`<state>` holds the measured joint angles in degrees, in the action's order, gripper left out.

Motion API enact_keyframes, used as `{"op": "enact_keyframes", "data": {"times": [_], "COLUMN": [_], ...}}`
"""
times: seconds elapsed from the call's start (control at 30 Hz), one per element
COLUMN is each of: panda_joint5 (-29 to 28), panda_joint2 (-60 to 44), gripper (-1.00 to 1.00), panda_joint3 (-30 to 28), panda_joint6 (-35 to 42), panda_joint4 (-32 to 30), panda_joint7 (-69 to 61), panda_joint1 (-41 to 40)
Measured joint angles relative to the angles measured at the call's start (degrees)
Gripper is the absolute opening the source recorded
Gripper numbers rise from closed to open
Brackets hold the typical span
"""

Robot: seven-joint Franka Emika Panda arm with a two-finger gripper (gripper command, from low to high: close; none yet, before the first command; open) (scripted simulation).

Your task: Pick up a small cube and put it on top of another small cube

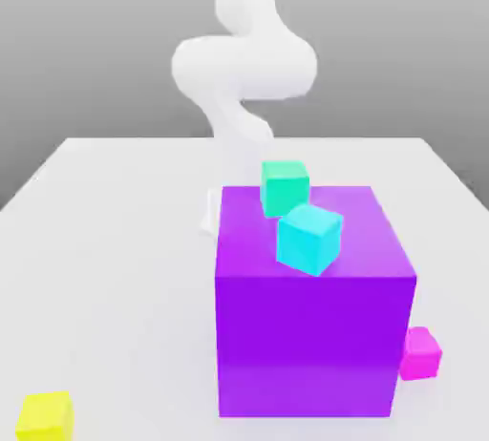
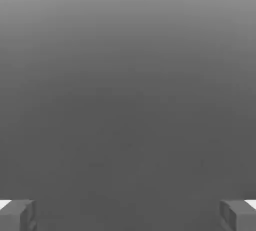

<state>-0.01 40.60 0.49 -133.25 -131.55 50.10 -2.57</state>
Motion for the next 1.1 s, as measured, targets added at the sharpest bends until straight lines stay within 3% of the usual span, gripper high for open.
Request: {"op": "enact_keyframes", "data": {"times": [0.63, 0.97, 1.1], "panda_joint5": [-2.03, 2.64, 4.22], "panda_joint2": [-39.83, -60.60, -68.91], "gripper": [0.00, 0.00, 0.00], "panda_joint3": [-1.27, -4.67, -4.14], "panda_joint6": [-10.96, -16.76, -22.36], "panda_joint4": [1.80, 2.76, 4.23], "panda_joint7": [33.93, 47.51, 47.86], "panda_joint1": [-14.68, -18.18, -19.13]}}
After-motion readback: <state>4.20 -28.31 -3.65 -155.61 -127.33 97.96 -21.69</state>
